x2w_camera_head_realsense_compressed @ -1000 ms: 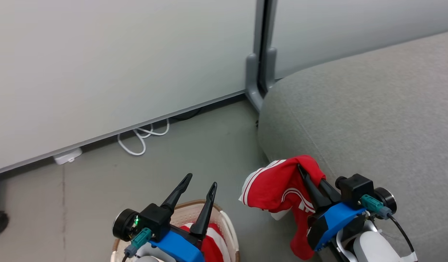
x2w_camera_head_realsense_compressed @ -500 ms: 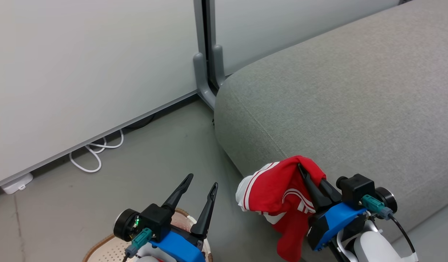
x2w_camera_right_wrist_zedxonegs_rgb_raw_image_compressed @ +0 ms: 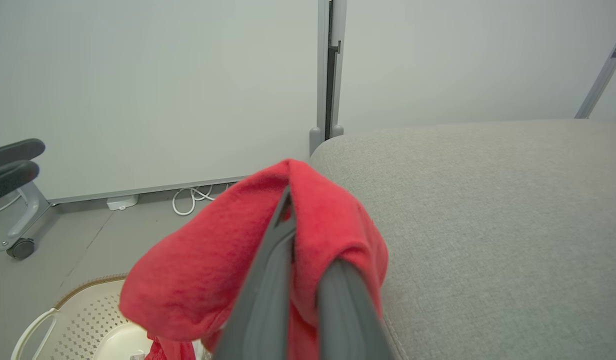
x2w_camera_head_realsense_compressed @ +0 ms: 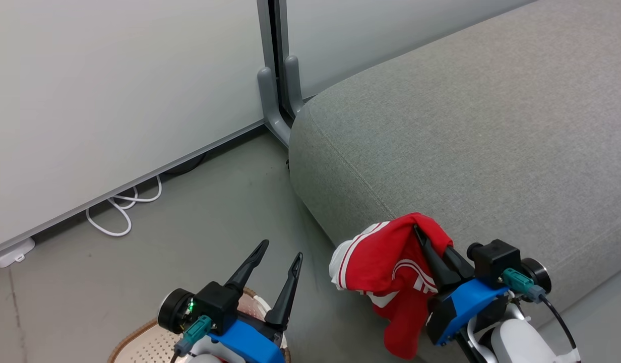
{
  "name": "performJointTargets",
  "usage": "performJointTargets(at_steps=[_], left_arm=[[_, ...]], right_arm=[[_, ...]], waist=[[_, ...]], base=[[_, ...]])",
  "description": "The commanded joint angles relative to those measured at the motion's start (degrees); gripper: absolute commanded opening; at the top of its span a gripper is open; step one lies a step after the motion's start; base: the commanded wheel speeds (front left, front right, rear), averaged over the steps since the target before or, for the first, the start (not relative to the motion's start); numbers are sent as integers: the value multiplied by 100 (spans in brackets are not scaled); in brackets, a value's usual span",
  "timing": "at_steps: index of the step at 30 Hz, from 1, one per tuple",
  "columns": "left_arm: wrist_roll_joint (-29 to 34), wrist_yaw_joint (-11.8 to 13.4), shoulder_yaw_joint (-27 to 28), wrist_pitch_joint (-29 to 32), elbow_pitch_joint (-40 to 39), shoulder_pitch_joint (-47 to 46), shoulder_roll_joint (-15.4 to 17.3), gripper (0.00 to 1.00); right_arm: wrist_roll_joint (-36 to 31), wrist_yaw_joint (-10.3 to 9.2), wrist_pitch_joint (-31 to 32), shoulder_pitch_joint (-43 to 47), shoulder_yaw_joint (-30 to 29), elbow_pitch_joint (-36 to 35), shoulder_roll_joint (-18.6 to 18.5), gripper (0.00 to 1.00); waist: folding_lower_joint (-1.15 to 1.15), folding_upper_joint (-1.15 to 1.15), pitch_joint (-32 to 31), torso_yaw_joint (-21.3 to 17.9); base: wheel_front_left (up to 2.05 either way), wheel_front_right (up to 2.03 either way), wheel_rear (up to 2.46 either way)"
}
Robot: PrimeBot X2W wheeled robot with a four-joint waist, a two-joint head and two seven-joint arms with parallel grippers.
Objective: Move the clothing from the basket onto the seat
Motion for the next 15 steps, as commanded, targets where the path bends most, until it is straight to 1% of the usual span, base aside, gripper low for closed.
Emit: performJointTargets(at_steps=[1, 5, 9, 13, 14, 15], left_arm=[[37, -6, 29, -16, -13, -64, 37, 100], [72, -6, 61, -16, -57, -133, 76, 100], [173, -6, -25, -16, -91, -341, 122, 100], [276, -6, -29, -16, -161, -613, 199, 100], [276, -6, -29, -16, -161, -613, 199, 100], [306, -6, -58, -16, -187, -690, 219, 100]], right_arm=[[21, 2, 25, -107, -4, -14, 14, 0], [136, 2, 138, -499, -76, -52, -147, 0], [317, 2, 340, -1133, -203, -96, -457, 0], [643, 2, 545, -1878, -410, -128, -768, 0], [643, 2, 545, -1878, -410, -128, -768, 0], [744, 2, 594, -2066, -495, -135, -871, 0]], waist=[[0, 0, 30, 22], [0, 0, 170, 47], [0, 0, 492, 161], [0, 0, 907, 271], [0, 0, 907, 271], [0, 0, 1035, 309]], base=[[0, 0, 0], [0, 0, 0], [0, 0, 0], [0, 0, 0], [0, 0, 0], [0, 0, 0]])
